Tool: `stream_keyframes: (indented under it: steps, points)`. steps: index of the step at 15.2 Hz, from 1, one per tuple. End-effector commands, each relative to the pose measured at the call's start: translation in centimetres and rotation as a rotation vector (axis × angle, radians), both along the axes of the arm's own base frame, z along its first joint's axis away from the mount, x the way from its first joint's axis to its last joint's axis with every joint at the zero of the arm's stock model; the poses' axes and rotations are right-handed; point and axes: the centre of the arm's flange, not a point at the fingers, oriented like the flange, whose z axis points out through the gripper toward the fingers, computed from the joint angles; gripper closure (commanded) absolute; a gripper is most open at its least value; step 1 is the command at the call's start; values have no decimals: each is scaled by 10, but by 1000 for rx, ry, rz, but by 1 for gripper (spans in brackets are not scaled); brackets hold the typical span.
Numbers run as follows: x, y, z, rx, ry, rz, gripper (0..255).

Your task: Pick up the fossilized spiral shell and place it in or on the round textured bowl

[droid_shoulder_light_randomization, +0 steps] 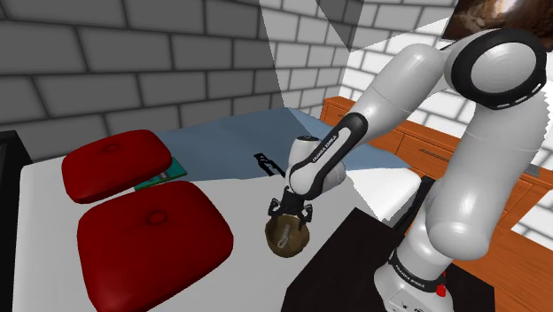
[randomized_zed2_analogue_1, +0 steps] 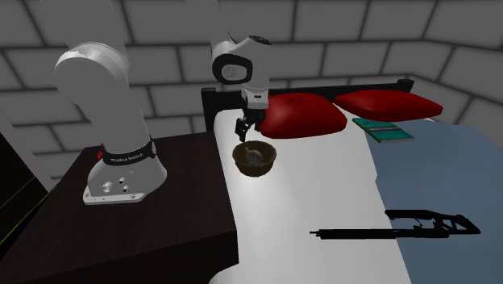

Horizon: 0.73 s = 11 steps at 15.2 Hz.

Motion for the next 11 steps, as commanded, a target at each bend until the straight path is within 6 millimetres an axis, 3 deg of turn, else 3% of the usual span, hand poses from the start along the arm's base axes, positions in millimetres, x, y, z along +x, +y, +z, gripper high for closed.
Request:
stream_keyframes:
  steps: [1, 3, 11]
  points:
    - [1, -2, 21, 0, 0, 0, 0]
    - [3, -5, 44, 0, 0, 0, 0]
    - [3, -5, 44, 0, 0, 0, 0]
